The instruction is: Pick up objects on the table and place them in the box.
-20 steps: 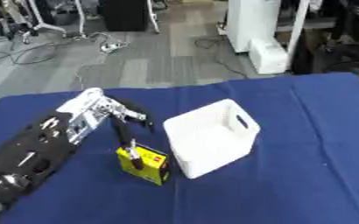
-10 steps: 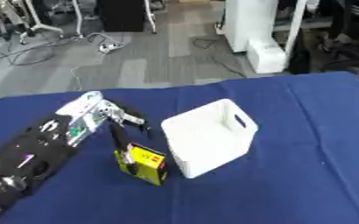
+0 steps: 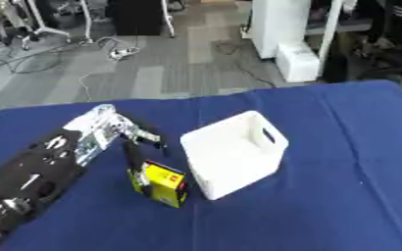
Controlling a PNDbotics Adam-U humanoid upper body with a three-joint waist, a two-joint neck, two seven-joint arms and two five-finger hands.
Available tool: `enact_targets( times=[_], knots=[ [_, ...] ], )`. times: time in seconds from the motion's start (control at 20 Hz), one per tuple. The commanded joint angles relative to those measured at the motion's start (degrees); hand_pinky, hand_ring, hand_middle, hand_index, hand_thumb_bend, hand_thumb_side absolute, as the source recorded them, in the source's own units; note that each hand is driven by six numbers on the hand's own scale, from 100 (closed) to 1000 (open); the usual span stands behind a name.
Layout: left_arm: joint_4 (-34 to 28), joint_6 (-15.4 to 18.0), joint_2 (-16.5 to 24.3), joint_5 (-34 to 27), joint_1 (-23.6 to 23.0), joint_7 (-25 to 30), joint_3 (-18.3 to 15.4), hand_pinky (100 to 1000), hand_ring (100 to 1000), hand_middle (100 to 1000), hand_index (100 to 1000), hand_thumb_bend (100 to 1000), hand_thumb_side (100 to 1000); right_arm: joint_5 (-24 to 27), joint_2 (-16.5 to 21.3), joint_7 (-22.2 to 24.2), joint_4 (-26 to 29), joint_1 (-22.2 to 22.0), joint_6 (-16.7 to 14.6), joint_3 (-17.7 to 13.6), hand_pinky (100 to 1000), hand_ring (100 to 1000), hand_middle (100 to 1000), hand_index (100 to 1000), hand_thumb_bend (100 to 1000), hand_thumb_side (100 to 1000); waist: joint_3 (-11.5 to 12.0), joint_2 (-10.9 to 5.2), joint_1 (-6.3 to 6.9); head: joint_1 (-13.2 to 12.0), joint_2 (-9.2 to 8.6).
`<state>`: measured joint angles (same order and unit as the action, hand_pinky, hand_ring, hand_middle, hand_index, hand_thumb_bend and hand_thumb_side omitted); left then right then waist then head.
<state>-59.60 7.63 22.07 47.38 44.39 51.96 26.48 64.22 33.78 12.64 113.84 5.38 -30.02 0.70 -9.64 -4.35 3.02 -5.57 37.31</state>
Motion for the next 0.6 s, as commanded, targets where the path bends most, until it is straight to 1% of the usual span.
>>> enact_targets(
  times=[0.05, 0.6],
  knots=[
    [-1.0, 0.7, 0.3, -0.2, 1.0, 0.0, 0.5, 1000, 942, 924, 895, 950, 537, 0.0, 1.1, 0.1, 0.7, 0.9, 0.1, -0.4, 100, 218, 155, 319, 100, 1000, -0.1, -0.28, -0.2, 0.2, -0.21],
    [-5.9, 3.8, 1.3, -1.5, 0.4, 0.0, 4.6, 1000, 958, 948, 903, 924, 552, 0.1, 1.2, 0.1, 0.7, 1.2, 0.3, -0.3, 100, 218, 155, 319, 100, 1000, -0.4, -0.26, -0.05, 0.2, -0.64]
  ],
)
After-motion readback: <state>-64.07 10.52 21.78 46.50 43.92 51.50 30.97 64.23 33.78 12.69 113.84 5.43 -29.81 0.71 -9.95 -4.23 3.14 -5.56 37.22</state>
